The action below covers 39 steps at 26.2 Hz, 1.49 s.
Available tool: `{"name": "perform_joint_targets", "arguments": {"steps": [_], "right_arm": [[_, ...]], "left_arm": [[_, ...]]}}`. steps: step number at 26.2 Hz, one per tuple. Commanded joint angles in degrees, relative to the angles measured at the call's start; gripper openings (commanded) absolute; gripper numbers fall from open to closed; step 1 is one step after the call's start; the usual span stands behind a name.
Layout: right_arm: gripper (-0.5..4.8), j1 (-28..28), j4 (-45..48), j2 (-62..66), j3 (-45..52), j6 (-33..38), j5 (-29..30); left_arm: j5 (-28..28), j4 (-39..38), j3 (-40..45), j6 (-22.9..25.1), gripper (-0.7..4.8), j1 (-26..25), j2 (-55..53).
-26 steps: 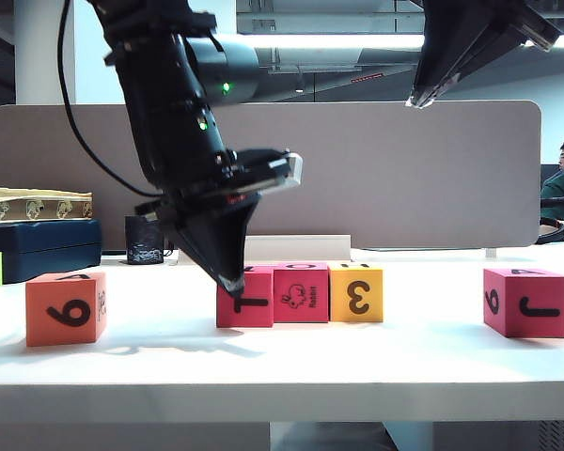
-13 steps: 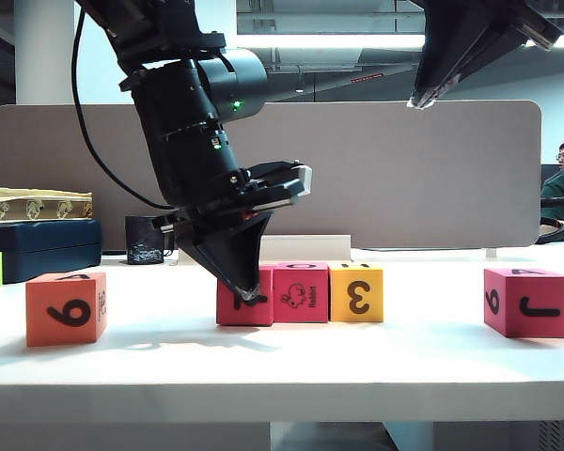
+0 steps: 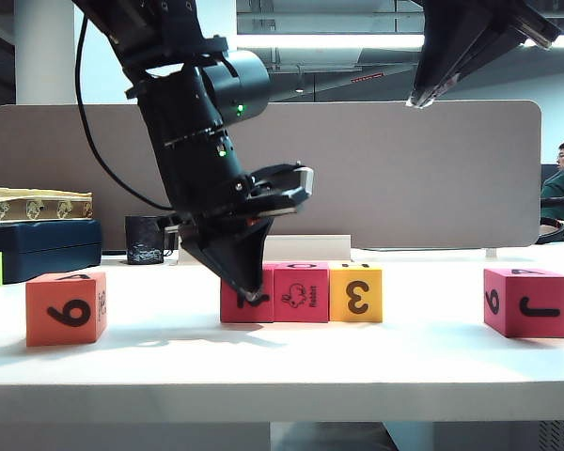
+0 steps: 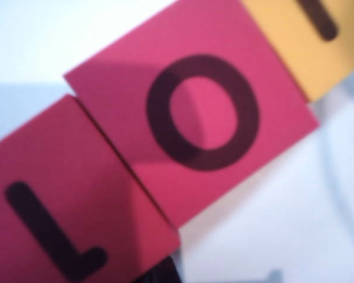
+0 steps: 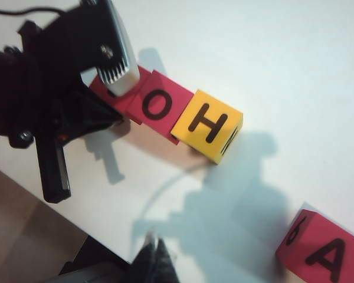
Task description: Select the appropriate blocks from the scattered letter blocks on the table and arrange them in a row to spell out "ALOHA".
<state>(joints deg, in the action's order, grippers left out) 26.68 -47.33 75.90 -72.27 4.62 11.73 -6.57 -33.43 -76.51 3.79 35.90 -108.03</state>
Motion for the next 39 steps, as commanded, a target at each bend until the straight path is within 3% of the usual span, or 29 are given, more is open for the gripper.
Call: {"name": "perform_joint_targets", "arguments": {"steps": [1, 8, 13, 19, 23, 26, 31, 36, 39], "right_arm": [[-0.06, 0.1, 0.9, -0.1, -0.1, -0.2, -0.2], [-0.06, 0.1, 0.9, -0.1, -0.1, -0.2, -0.2], [-0.06, 0.1, 0.9, -0.1, -0.1, -0.2, -0.2], [-0.06, 0.1, 0.8, -0.1, -0.1, -0.2, 0.0], [-0.06, 0.1, -0.8, -0.3, -0.2, -0.5, 3.8], [-0.06, 1.4, -3.5, -1.0, -0.2, -0.9, 4.9], [-0.06, 6.5, -5.4, -1.7, -0.1, -1.9, 4.7], [-0.06, 12.3, -5.1, -1.8, -0.2, -1.9, -0.6], [-0.06, 13.0, -5.1, -1.8, -0.2, -1.8, -1.1]], "left_arm": [[0.3, 0.1, 0.0, -0.2, -0.05, 0.0, -0.7], [-0.2, -0.7, -0.1, -0.2, -0.05, 0.0, -0.7], [-0.3, -9.2, -0.1, 0.5, -0.05, 0.1, 3.2], [0.2, -12.1, -0.1, 1.0, -0.05, 0.0, 11.3], [4.5, -14.3, -0.1, 4.9, -0.04, -0.1, 17.6], [9.0, -18.7, -0.1, 7.4, -0.01, -1.6, 19.3], [8.8, -23.2, 0.8, 6.7, 0.01, -6.1, 19.3], [8.3, -26.0, 1.4, 6.7, 0.68, -11.3, 19.3], [6.7, -26.9, 1.4, 6.2, 0.68, -12.8, 19.3]]}}
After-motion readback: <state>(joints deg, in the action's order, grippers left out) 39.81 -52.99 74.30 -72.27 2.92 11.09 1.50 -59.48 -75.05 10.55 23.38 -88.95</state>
